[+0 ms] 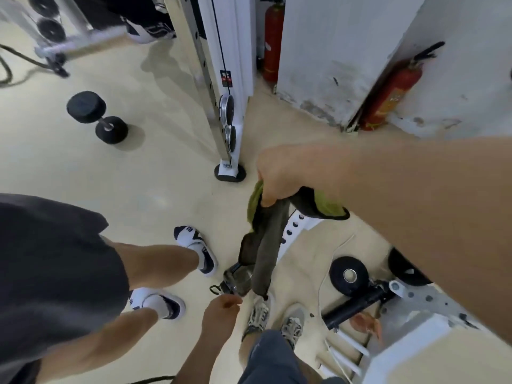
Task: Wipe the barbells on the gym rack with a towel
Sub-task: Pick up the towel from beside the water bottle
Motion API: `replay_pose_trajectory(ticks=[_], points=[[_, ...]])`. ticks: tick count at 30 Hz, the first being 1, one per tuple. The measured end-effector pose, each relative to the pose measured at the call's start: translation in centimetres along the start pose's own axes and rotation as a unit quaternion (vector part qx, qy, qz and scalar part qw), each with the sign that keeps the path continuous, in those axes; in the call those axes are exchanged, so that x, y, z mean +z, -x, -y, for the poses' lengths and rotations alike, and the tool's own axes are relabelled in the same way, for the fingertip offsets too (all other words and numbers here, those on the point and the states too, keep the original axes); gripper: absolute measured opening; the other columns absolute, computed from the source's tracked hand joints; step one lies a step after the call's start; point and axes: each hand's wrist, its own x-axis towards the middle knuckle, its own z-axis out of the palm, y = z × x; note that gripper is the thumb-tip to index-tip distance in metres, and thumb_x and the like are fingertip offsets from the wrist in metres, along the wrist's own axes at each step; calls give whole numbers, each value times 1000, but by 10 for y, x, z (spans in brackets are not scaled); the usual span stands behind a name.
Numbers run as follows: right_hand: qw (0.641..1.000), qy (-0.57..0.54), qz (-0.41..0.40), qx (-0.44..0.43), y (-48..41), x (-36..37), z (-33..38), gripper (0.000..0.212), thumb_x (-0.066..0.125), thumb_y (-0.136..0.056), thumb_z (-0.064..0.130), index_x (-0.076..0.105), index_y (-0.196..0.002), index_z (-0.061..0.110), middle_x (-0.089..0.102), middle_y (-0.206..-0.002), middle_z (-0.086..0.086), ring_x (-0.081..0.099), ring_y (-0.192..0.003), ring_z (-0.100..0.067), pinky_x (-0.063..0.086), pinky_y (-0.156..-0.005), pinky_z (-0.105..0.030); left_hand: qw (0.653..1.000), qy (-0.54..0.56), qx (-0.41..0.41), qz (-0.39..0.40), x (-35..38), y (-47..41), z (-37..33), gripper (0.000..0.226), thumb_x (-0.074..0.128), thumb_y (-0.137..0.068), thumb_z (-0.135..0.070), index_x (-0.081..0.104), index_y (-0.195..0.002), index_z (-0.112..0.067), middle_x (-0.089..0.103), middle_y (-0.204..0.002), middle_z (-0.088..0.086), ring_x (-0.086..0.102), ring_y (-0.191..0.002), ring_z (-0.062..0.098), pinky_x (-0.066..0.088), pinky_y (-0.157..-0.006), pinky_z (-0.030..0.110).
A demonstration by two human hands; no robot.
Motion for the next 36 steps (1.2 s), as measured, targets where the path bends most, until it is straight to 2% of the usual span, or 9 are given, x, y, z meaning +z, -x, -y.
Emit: replay_pose_trajectory(ticks=[4,9,17,20,24,26,29,31,36], points=[[960,-275,19,50,-27,88,48,31,69,-80,29,46,-64,13,44,-64,-2,49,-66,-22,35,-46,-24,997,-60,43,-8,-13,-13,10,26,56,-80,-10,66,-73,-33,72,-94,-2,65,-91,22,49,-80,31],[860,-480,-17,175,-61,230,56,38,61,-73,4,31,-52,11,26,-49,-2,28,-50,-19,22,-47,-24,979,-186,82,10,-11,-64,26,12,52,-87,-8,55,-78,-16,60,-79,2,57,-80,26,39,-66,28],[716,-620,5,320,-129,424,37,12,56,-75,7,53,-82,17,52,-73,0,48,-71,-19,35,-58,-29,943,-269,185,65,53,-213,62,37,49,-91,-13,58,-126,-21,63,-119,5,61,-104,29,48,-84,30],[683,-658,18,316,-170,474,21,25,61,-80,12,61,-103,23,63,-98,-3,58,-91,-20,45,-73,-31,926,-288,237,61,90,-277,55,41,51,-84,-11,57,-122,-23,63,-114,6,62,-102,29,51,-82,37],[652,-686,14,323,-232,526,13,32,67,-72,23,58,-101,14,61,-96,-17,60,-98,-36,46,-84,-37,915,-280,283,66,136,-349,48,59,59,-88,-14,37,-143,-17,47,-141,6,49,-123,27,41,-99,35],[605,-720,14,340,-259,551,9,55,68,-51,37,56,-101,16,60,-103,-17,60,-102,-37,49,-86,-43,907,-291,292,89,152,-378,49,48,60,-89,-17,44,-134,-12,58,-124,11,56,-109,28,45,-88,34],[462,-814,25,351,-289,570,-2,37,73,-72,33,68,-97,6,70,-103,-17,65,-94,-35,53,-82,-39,892,-308,313,104,156,-405,48,32,65,-87,-24,50,-110,-7,59,-93,9,55,-84,26,41,-66,33],[388,-865,24,319,-305,576,-7,49,70,-80,49,71,-108,10,72,-107,-14,67,-101,-31,51,-94,-40,865,-343,352,99,153,-411,45,28,65,-88,-28,50,-101,-9,53,-84,3,49,-78,22,31,-60,31],[332,-882,-11,334,-279,567,-5,65,72,-74,59,67,-119,12,72,-110,-12,69,-100,-30,53,-89,-39,844,-349,386,131,159,-368,40,27,69,-85,-29,44,-83,-18,45,-63,-8,49,-68,20,26,-53,27]])
